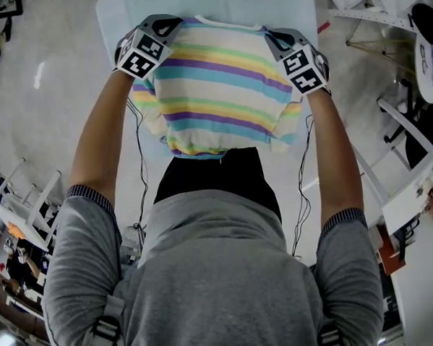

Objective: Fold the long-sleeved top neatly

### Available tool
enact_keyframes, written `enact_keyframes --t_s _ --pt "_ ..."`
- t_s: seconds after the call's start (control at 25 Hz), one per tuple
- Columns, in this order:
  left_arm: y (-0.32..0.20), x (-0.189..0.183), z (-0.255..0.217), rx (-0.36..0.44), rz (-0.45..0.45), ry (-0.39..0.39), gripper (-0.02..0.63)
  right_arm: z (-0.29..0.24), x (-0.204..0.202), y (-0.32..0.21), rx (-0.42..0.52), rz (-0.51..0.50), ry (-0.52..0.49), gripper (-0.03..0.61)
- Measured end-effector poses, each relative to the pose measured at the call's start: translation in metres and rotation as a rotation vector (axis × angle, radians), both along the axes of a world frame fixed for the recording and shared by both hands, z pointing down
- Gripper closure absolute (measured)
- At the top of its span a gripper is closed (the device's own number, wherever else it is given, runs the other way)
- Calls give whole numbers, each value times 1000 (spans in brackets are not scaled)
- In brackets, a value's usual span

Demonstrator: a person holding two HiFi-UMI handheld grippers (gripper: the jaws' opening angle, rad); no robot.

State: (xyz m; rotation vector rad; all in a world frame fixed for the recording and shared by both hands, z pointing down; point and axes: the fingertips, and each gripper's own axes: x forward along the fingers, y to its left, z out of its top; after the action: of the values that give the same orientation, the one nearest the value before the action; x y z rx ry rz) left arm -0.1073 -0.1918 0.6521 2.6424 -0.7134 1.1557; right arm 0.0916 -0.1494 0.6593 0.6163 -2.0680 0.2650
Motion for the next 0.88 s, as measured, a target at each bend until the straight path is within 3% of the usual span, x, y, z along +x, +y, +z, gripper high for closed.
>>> enact_keyframes --t_s 0.24,0.6,0.88 --pt "-5 -13 -69 119 -93 63 588 -68 -11 -7 161 17 -38 549" --pt "-1 -21 -138 248 -117 59 588 -123 -12 -15 245 -9 -54 549" --pt "-25 -34 -146 273 -199 41 588 -124 -25 -55 280 -48 -30 549"
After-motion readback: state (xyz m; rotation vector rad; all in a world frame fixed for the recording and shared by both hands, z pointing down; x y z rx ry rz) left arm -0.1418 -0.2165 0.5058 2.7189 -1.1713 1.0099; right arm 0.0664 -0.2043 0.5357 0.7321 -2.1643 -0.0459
